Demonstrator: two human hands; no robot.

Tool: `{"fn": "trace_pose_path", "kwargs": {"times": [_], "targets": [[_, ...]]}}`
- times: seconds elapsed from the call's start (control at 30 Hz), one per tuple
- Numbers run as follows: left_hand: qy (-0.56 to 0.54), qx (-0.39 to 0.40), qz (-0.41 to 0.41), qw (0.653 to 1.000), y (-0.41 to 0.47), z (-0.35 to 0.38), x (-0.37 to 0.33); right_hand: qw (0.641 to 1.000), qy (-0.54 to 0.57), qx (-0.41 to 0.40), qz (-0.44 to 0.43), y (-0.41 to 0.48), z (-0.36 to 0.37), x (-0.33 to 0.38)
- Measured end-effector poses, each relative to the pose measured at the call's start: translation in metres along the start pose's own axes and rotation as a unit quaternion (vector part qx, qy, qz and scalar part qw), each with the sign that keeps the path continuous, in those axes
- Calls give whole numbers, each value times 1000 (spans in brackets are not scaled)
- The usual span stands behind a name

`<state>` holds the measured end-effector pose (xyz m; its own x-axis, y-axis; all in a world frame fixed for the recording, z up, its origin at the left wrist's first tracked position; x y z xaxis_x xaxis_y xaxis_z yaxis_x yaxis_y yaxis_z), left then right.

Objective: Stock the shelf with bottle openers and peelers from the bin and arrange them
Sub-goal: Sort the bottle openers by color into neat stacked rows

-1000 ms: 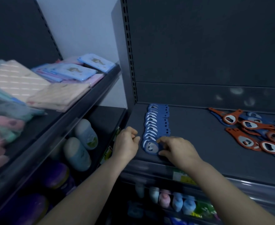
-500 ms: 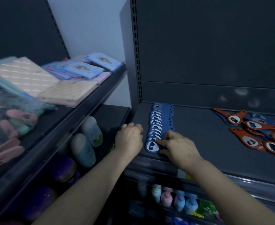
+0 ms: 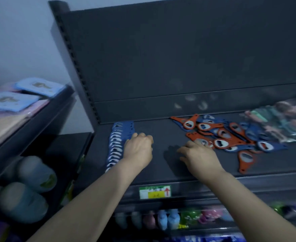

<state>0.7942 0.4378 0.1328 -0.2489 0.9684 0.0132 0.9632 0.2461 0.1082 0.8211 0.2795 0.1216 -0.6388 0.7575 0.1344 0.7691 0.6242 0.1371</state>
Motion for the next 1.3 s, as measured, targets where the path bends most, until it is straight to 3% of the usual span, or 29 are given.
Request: {"fn": "trace_pose_path", "kwargs": {"times": [0.23,0.53,0.77,1.07,1.3], "targets": [[-58,27,57,996,43,12,-120,997,-8,-34,68,-24,-21,-113],[-114,2,-44,992,87,22,-174,995,15,-58,74,-18,-34,-213],[-185,48,-179,965,99,51,-140,998,32,-55,-1,17,-33,-220],[-183,88,-133,970,125,74,-138,993,86,71,-34,67,4,-194],[-202,57,-98,973,119,77,-170,994,98,46,-15,58,5,-219]]}}
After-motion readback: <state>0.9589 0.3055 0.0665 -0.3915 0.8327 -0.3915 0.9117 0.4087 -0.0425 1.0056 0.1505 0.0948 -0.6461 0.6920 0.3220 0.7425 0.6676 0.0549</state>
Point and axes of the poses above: each hand's wrist, its own y-axis towards the middle knuckle, its own z-axis out of the palm, x = y × z, the point moved 9 cm from there along y, towards the middle knuckle, and after that the axes turned 4 degrees about y, right-handed, at the moved point
